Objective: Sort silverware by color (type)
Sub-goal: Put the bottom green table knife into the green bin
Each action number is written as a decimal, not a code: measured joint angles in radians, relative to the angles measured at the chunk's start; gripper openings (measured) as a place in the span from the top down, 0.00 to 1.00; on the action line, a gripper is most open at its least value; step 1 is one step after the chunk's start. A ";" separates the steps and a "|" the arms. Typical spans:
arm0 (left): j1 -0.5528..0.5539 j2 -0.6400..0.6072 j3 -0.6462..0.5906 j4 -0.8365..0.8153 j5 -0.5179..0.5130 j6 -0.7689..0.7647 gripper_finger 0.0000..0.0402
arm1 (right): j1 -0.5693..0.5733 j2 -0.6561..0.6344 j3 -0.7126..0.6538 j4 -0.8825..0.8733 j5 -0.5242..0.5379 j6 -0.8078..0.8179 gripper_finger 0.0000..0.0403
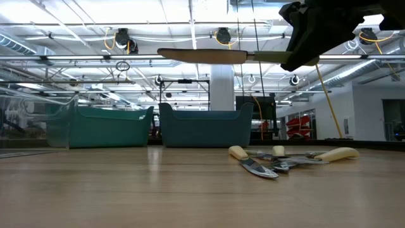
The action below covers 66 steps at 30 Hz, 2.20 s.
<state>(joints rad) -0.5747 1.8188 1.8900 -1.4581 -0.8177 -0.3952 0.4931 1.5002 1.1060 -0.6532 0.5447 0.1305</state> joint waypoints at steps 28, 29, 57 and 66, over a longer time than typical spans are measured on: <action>-0.209 -0.691 -0.978 0.937 -0.323 0.008 0.75 | -0.482 0.051 -0.001 0.604 -0.291 -0.623 0.93; -0.218 -0.691 -0.990 0.939 -0.355 0.007 0.75 | -0.520 0.057 -0.001 0.649 -0.332 -0.640 0.93; -0.210 -0.691 -1.029 0.899 -0.361 -0.005 0.75 | -0.867 0.830 1.009 0.603 -0.835 -0.668 0.91; -0.210 -0.691 -1.029 0.900 -0.362 -0.011 0.75 | -0.875 0.948 1.128 0.563 -0.748 -0.731 0.90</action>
<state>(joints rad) -0.7849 1.1275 0.8608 -0.5583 -1.1793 -0.4064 -0.3817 2.4487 2.2337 -0.0903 -0.2030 -0.6001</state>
